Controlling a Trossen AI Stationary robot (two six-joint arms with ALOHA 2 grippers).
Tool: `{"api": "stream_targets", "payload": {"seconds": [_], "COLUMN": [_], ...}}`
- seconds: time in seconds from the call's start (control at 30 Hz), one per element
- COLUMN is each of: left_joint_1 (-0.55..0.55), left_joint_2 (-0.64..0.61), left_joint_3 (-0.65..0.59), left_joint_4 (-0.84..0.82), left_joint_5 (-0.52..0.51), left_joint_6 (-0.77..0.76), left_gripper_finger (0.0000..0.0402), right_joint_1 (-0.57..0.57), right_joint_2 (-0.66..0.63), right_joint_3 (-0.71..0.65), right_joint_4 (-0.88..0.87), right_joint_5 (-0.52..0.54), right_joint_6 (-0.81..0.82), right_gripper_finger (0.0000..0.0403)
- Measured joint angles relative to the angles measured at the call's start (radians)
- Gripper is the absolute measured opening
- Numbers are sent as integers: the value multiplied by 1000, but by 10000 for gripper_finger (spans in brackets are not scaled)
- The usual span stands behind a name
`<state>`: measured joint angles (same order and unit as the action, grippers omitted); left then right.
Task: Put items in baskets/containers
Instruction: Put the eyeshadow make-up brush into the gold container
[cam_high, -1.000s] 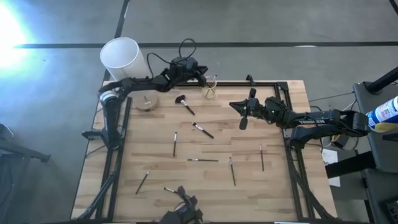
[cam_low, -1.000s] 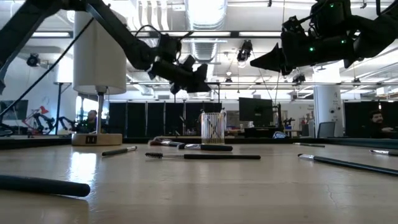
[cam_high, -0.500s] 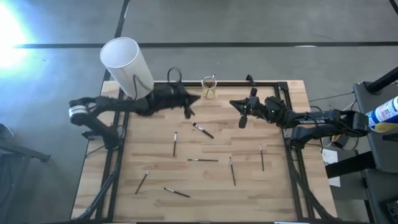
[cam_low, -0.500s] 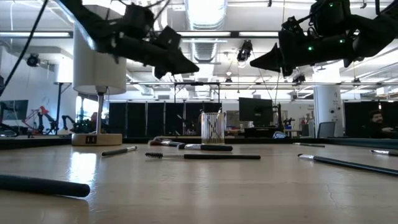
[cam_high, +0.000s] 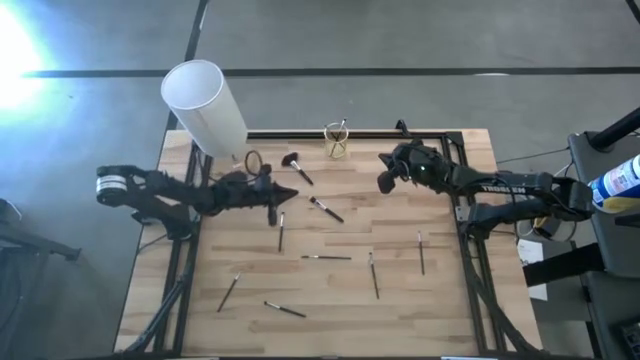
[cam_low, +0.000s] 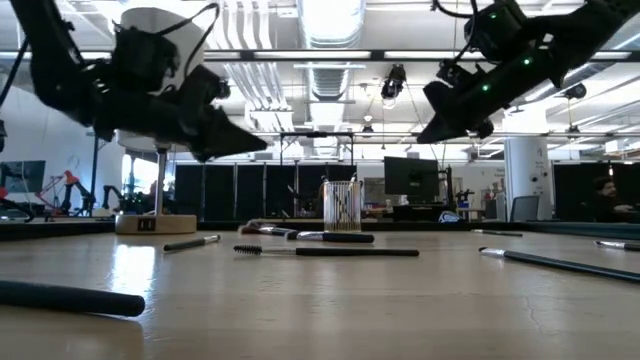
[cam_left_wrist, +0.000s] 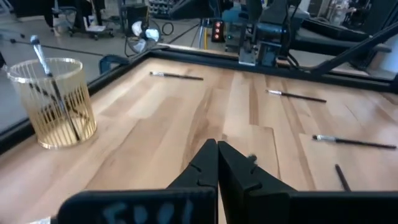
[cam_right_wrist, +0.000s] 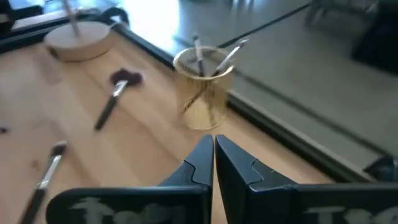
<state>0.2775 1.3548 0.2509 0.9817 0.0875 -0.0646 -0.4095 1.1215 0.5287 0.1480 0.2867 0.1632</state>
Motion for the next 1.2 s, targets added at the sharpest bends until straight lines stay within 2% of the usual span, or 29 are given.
{"api": "stream_targets", "payload": {"seconds": [0.13, 0.23, 0.37, 0.47, 0.53, 0.6, 0.7, 0.8, 1.0, 1.2], "left_joint_1": [0, 0, 0, 0, 0, 0, 0, 0, 0, 0], "left_joint_2": [0, 0, 0, 0, 0, 0, 0, 0, 0, 1], "left_joint_3": [-43, -55, -63, -63, -63, -63, -63, -63, -63, -63], "left_joint_4": [68, 67, 64, 62, 59, 55, 52, 47, 38, 33], "left_joint_5": [-1, -2, -3, -3, -3, -3, -3, -3, -3, -3], "left_joint_6": [-2, -13, -15, -16, -17, -20, -24, -30, -31, -30], "left_gripper_finger": [2, 2, 2, 2, 2, 2, 2, 2, 2, 2], "right_joint_1": [5, 12, 6, -22, -59, -113, -217, -321, -457, -470], "right_joint_2": [40, 88, 125, 131, 138, 150, 176, 230, 351, 430], "right_joint_3": [28, 36, 43, 69, 85, 92, 96, 96, 118, 196], "right_joint_4": [-47, -48, -98, -207, -276, -314, -325, -326, -326, -347], "right_joint_5": [-109, -130, -108, -9, 73, 102, 100, 47, 19, -27], "right_joint_6": [21, 17, 21, 63, 99, 137, 175, 178, 161, 157], "right_gripper_finger": [13, 14, 32, 58, 79, 99, 122, 136, 132, 109]}}
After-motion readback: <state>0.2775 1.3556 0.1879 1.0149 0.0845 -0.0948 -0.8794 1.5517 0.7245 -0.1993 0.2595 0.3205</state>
